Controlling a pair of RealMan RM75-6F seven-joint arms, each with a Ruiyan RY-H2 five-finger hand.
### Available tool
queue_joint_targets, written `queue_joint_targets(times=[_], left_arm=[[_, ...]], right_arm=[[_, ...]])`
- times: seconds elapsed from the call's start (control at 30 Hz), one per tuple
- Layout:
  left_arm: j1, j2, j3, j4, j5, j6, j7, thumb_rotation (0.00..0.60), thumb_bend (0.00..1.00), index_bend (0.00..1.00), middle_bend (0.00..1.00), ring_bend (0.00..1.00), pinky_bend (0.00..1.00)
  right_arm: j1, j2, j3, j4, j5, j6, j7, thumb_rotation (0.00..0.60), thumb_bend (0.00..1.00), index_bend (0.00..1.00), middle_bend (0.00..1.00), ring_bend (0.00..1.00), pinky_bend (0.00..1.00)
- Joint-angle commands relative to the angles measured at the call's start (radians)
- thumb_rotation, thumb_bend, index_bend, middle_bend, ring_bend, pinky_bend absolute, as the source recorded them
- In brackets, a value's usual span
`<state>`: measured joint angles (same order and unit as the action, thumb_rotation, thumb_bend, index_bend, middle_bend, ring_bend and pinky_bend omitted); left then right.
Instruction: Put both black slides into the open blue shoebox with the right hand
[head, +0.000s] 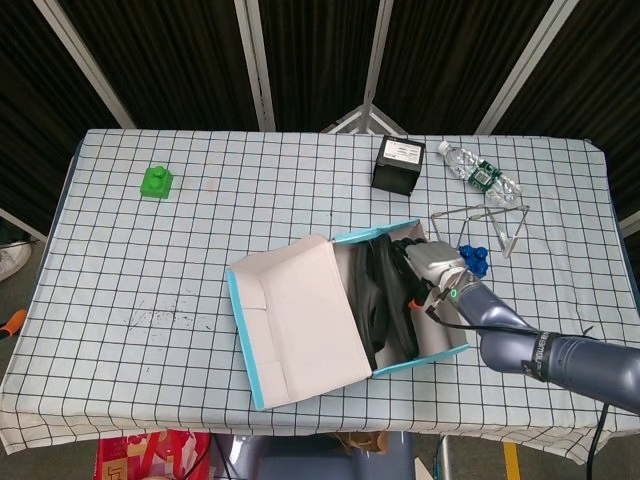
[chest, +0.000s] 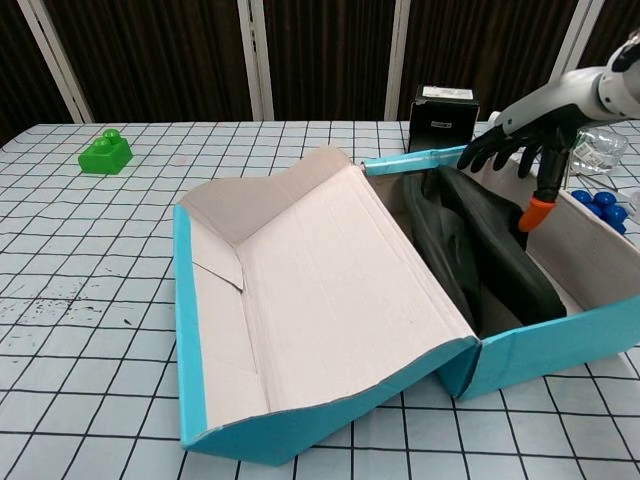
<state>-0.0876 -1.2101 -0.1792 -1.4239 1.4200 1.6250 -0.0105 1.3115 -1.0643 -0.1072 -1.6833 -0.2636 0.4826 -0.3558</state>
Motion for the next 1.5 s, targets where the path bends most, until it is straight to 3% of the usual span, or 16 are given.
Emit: queue_joint_targets(times=[0.03,0.23,0.47,0.57,0.67,0.8,0.87,1.0,1.1,1.2,1.3,1.37,1.5], left_arm=[[0.001,0.000,0.000,-0.001,0.001,0.003,-0.001,0.600,0.22,0.09,0.00,0.00,0.10],[0.004,0.001,-0.001,-0.005,0.001,0.009,-0.004,0.600,0.22,0.09,0.00,0.00,0.10],[0.003,0.002,0.001,-0.006,0.003,0.005,-0.002,0.600,0.22,0.09,0.00,0.00,0.10],[0.004,0.003,0.000,-0.007,0.003,0.006,-0.004,0.600,0.22,0.09,0.00,0.00,0.10],[0.004,0.004,0.002,-0.007,0.006,0.008,-0.007,0.600,0.22,0.09,0.00,0.00,0.10],[0.007,0.007,-0.001,-0.008,0.006,0.013,-0.019,0.600,0.22,0.09,0.00,0.00,0.10],[0.008,0.011,-0.001,-0.008,0.005,0.013,-0.027,0.600,0.22,0.09,0.00,0.00,0.10],[0.013,0.022,0.001,-0.015,0.003,0.009,-0.046,0.600,0.22,0.09,0.00,0.00,0.10],[0.016,0.029,0.002,-0.021,0.008,0.013,-0.058,0.600,0.22,0.09,0.00,0.00,0.10],[0.022,0.037,0.007,-0.028,0.016,0.020,-0.069,0.600,0.22,0.09,0.02,0.00,0.10],[0.027,0.047,0.013,-0.039,0.017,0.017,-0.070,0.600,0.22,0.09,0.02,0.00,0.10],[0.028,0.052,0.017,-0.047,0.019,0.014,-0.067,0.600,0.22,0.09,0.02,0.00,0.10],[0.033,0.064,0.027,-0.062,0.029,0.014,-0.059,0.600,0.22,0.09,0.01,0.00,0.10]], right_arm=[[0.012,0.037,-0.004,-0.024,-0.005,-0.001,0.021,0.600,0.07,0.07,0.07,0.07,0.15],[0.053,0.109,-0.040,-0.058,0.015,-0.031,0.040,0.600,0.07,0.07,0.07,0.07,0.15],[0.121,0.154,-0.120,-0.076,0.060,-0.101,0.056,0.600,0.07,0.07,0.07,0.08,0.15],[0.120,0.165,-0.113,-0.090,0.041,-0.076,0.075,0.600,0.08,0.11,0.09,0.20,0.20],[0.076,0.166,-0.074,-0.132,-0.032,0.051,0.094,0.600,0.22,0.23,0.20,0.32,0.36],[-0.051,0.186,-0.022,-0.251,-0.206,0.308,0.133,0.600,0.35,0.31,0.25,0.37,0.44],[-0.129,0.211,-0.023,-0.330,-0.295,0.427,0.149,0.600,0.35,0.32,0.26,0.37,0.44],[-0.306,0.265,-0.084,-0.478,-0.506,0.647,0.132,0.600,0.35,0.35,0.27,0.37,0.44],[-0.470,0.271,-0.155,-0.529,-0.697,0.809,0.120,0.600,0.35,0.35,0.27,0.37,0.44],[-0.645,0.227,-0.223,-0.488,-0.879,0.970,0.101,0.600,0.35,0.35,0.27,0.34,0.34],[-0.771,0.170,-0.254,-0.406,-0.995,1.080,0.089,0.600,0.35,0.32,0.20,0.24,0.21],[-0.853,0.122,-0.255,-0.334,-1.060,1.152,0.106,0.600,0.35,0.27,0.15,0.18,0.15],[-0.978,0.033,-0.228,-0.178,-1.150,1.260,0.129,0.600,0.35,0.23,0.12,0.16,0.14]])
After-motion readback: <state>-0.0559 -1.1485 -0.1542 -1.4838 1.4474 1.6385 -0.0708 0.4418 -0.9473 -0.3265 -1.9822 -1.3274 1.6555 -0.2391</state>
